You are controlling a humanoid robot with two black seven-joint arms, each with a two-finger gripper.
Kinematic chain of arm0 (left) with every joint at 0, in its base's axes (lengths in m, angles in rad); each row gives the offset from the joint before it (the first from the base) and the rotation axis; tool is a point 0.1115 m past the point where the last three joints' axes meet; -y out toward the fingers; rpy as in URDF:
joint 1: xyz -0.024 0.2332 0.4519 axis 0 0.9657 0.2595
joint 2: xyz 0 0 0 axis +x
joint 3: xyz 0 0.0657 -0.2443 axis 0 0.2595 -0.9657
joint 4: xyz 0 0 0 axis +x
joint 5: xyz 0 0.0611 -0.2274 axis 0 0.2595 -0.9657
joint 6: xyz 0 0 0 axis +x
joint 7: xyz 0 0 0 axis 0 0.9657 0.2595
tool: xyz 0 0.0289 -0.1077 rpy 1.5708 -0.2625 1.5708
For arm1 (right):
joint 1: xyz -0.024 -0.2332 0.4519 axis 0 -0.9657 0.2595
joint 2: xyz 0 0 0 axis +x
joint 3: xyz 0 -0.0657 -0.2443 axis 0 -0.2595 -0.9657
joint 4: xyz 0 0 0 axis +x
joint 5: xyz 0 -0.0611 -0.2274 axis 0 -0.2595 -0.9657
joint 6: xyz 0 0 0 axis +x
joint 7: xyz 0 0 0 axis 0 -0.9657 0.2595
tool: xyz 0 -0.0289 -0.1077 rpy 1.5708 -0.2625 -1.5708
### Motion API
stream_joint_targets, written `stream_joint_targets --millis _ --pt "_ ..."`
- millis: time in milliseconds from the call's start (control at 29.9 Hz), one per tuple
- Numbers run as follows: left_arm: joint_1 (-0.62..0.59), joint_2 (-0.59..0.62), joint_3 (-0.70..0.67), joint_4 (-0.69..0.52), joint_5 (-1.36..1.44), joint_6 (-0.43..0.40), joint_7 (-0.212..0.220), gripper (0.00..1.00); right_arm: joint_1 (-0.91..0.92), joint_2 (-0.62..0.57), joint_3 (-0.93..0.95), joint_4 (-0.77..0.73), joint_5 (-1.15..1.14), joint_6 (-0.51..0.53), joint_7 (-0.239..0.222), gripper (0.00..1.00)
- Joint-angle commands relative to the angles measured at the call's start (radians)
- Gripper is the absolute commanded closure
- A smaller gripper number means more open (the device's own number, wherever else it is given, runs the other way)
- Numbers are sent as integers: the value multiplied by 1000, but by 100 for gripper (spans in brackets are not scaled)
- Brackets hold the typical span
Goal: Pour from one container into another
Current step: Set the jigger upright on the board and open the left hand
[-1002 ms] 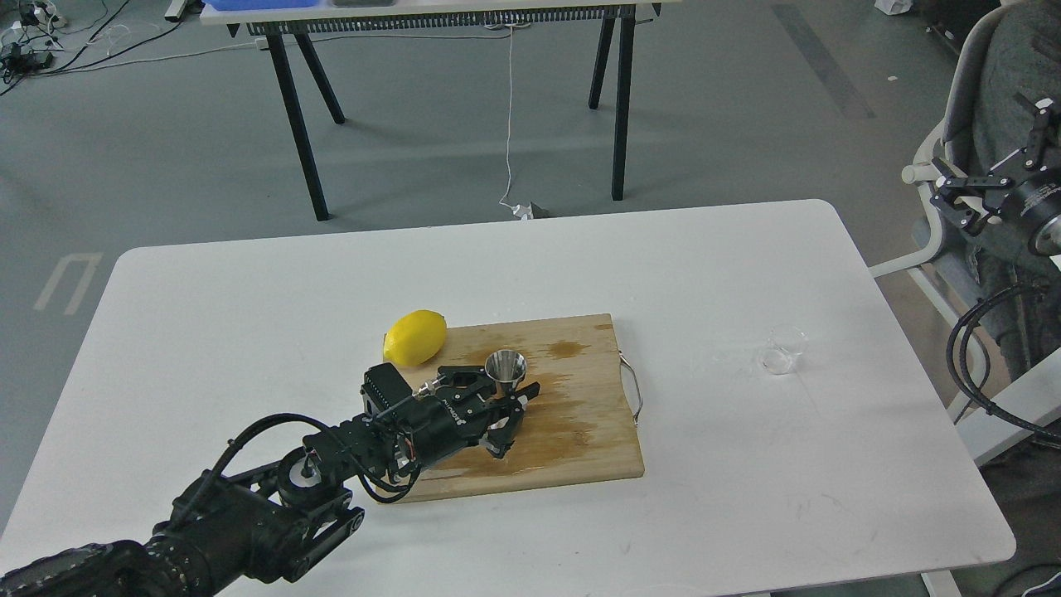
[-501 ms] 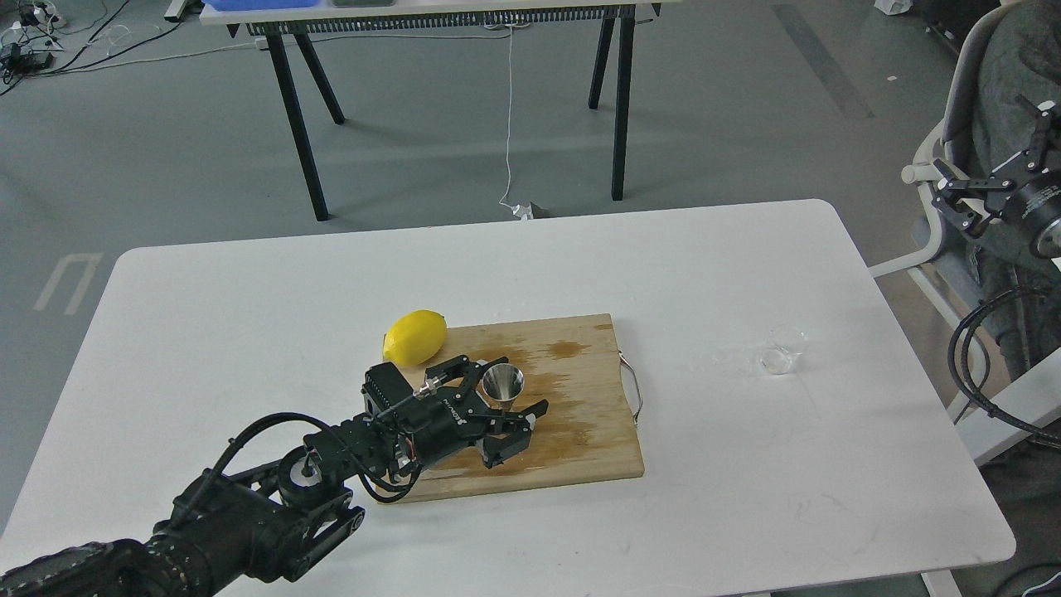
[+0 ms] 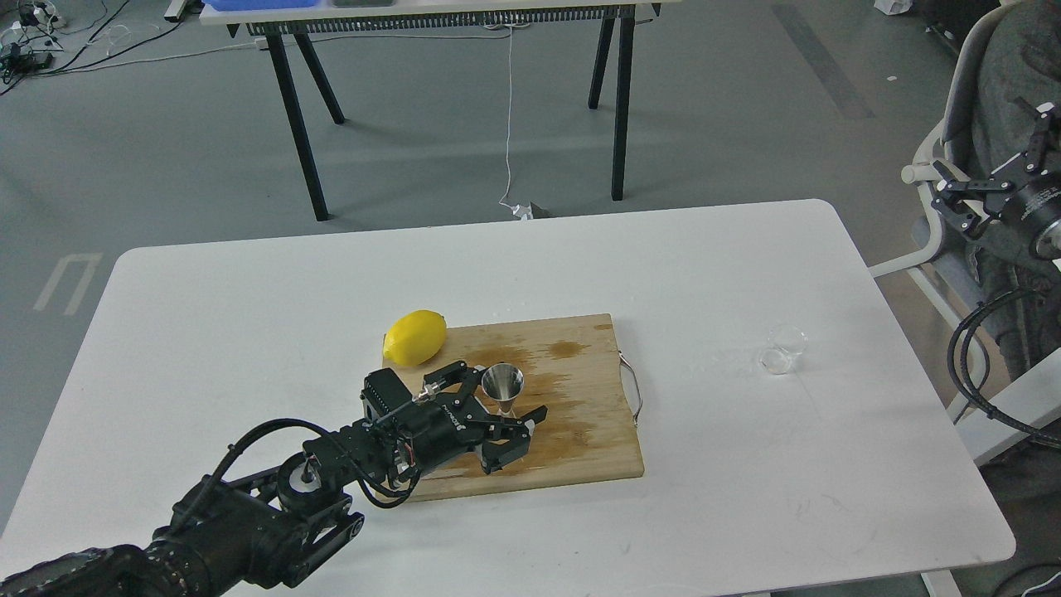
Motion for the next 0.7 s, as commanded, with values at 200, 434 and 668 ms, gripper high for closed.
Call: stream_joint_targets --millis 200,434,668 --pt "28 14 -3 -1 0 0 0 11 0 4 1 1 0 0 0 1" --pt "31 43 -1 -1 -9 0 0 11 0 4 0 1 0 0 0 1" --pt "32 77 -1 -5 -11 0 0 11 0 4 0 -1 0 0 0 1"
